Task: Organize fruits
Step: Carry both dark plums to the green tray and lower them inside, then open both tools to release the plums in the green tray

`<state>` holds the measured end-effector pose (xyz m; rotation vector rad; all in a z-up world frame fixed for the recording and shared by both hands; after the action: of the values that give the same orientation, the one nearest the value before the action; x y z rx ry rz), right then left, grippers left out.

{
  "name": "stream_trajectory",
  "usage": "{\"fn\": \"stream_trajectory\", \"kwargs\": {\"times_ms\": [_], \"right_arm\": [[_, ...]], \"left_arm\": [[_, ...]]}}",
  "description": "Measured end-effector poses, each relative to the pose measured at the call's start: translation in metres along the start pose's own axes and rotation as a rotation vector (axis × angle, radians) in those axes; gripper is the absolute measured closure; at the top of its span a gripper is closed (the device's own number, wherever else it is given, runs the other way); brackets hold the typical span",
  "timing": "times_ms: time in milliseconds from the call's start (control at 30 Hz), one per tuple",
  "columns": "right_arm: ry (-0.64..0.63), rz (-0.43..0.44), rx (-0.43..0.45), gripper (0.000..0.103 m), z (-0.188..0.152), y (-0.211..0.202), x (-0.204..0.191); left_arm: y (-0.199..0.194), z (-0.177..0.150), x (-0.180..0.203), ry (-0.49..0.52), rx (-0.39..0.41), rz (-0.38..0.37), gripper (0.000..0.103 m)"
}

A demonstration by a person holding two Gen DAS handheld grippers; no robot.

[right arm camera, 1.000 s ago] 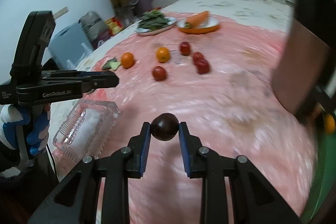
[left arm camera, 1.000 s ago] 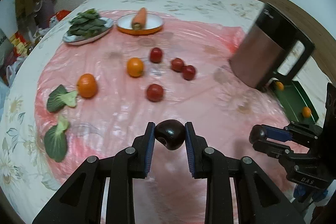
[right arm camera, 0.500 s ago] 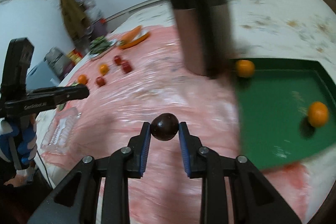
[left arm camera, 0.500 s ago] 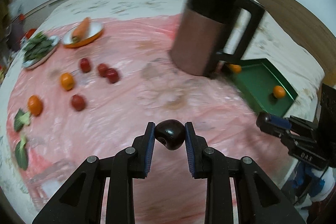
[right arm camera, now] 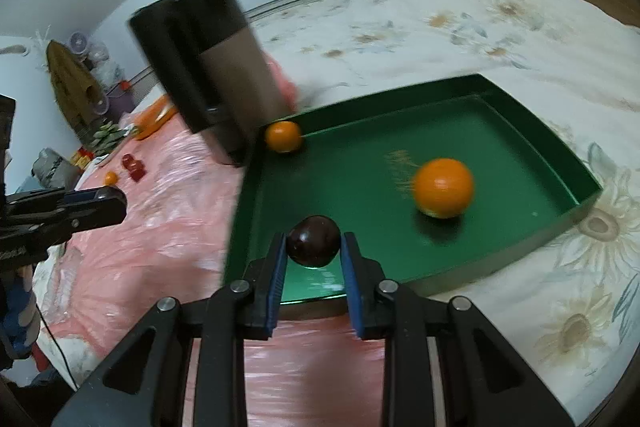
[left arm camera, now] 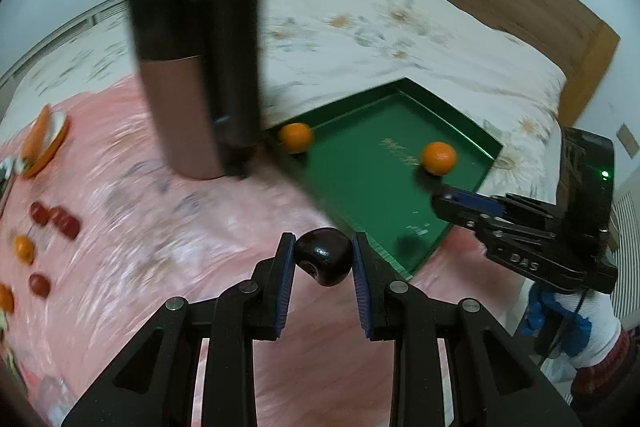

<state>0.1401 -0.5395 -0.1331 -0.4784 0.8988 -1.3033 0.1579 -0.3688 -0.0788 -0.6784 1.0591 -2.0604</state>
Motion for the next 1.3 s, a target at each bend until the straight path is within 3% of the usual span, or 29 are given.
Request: {"fn": "stream_trajectory", "kwargs": {"times_ms": [433, 767, 1033, 1133, 1167, 1300], "right_arm": [[0.003, -0.075, -0.018, 0.090, 0.006, 0.014, 0.039], [-0.016, -0.120, -0.013, 0.090, 0.005, 0.013, 0.043], [-0.019, -0.137, -0.008, 0.089, 0.005, 0.013, 0.041], [-0.025, -0.147, -0.012, 0.087, 0.004, 0.013, 0.040], [-0.026, -0.149, -0.015, 0.084, 0.004, 0.013, 0.039], [-0.029, -0.156, -0.008, 0.048, 0.004, 0.011, 0.036]], "left_arm": [[0.060, 0.017, 0.067, 0.135, -0.079, -0.028, 0.079], [0.094, 0.003, 0.074, 0.152, -0.154, -0.005, 0.079], [0.094, 0.002, 0.071, 0.136, -0.165, -0.006, 0.078], [0.091, 0.003, 0.073, 0.141, -0.156, -0.009, 0.064], [0.090, 0.004, 0.074, 0.142, -0.148, -0.003, 0.059], [0.084, 0.006, 0.073, 0.138, -0.140, -0.003, 0.053]]}}
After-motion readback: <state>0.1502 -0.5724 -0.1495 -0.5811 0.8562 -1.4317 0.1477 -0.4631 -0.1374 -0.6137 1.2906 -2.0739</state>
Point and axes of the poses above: each gripper's, at about its wrist camera, not at the fingertips, and y roughly the way its jaws point, x to its right, z to its top, the point moved 7 cm from there along y, roughly the way its jaws point, and after that the axes turned 5 degrees about -x, right-handed, at the moved point
